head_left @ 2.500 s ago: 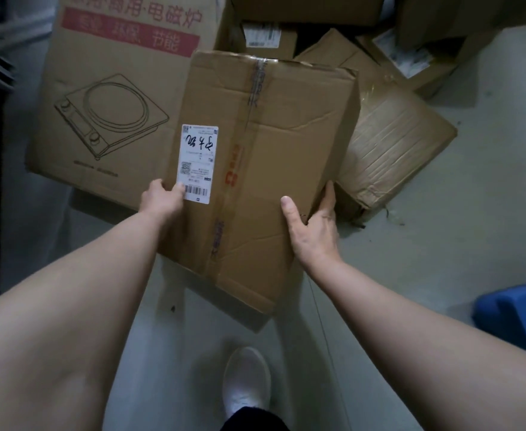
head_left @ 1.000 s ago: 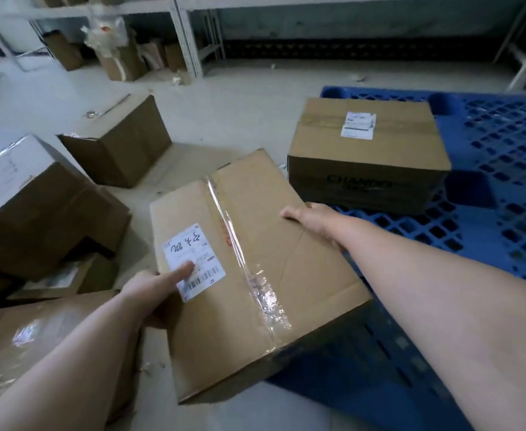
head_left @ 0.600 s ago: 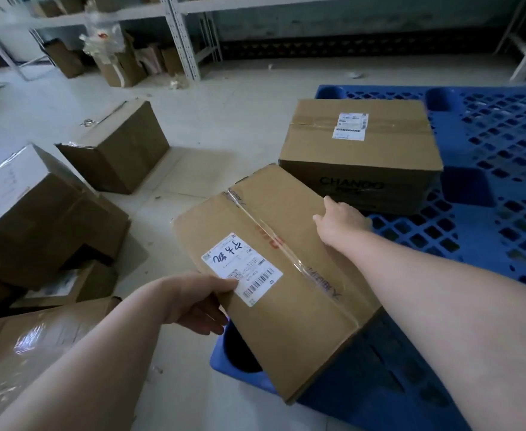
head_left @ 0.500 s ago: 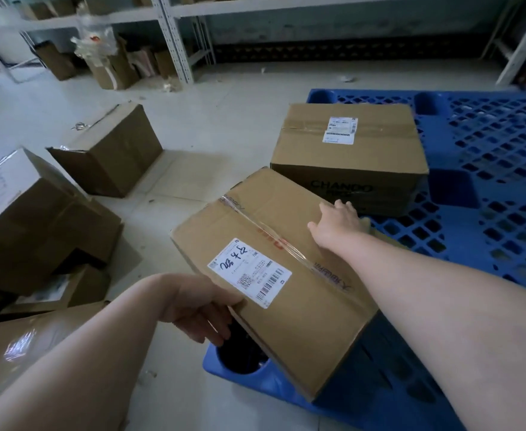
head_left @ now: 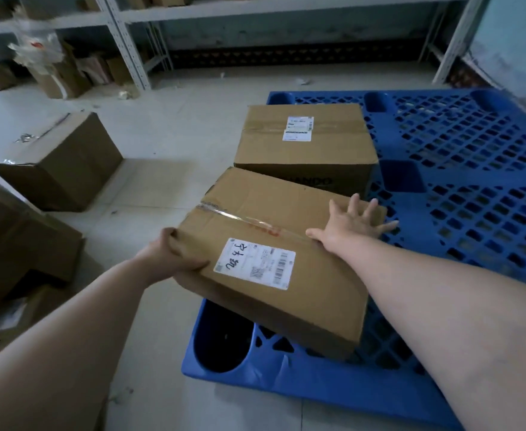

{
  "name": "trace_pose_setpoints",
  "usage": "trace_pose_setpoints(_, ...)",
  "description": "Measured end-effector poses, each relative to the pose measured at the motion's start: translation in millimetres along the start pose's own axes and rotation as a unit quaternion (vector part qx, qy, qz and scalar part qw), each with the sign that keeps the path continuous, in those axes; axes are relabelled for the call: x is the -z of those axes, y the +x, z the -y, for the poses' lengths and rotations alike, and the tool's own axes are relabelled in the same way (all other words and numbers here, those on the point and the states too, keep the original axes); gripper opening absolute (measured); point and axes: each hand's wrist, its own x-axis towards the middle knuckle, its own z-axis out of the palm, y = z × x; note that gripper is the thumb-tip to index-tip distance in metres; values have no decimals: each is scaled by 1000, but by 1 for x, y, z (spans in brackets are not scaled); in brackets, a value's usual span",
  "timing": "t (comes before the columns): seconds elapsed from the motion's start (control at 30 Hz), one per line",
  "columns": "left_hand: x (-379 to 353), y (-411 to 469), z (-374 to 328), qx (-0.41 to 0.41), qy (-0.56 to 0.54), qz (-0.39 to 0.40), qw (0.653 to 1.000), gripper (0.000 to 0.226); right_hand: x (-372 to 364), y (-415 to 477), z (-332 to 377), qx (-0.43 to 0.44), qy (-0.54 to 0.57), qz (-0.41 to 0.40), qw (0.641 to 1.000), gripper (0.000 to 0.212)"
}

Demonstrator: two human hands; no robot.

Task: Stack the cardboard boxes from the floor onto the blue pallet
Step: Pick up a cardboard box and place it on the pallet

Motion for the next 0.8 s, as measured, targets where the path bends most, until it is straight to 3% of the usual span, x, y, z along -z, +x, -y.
trace_pose_setpoints(0.13,-21,-5,-12,-16,42,-5,999,131,-3,0,-1,-47,51,-2,998,73)
trace_pose_setpoints(0.23,-24,-2,-15,-8,87,15,996,137,-9,3,-12,-15,83,45,995,92)
trace_pose_setpoints(0.33,-26,0,-21,2,123,28,992,138,-8,15,-23,22,101,22,994,98)
trace_pose_setpoints(0.6,-49,3,-56,0,187,20,982,139,3,42,-21,21,69,-6,997,68)
trace_pose_setpoints(0.8,-45,7,-63,15,229,44,972,144,6,55,-25,68,59,20,996,65)
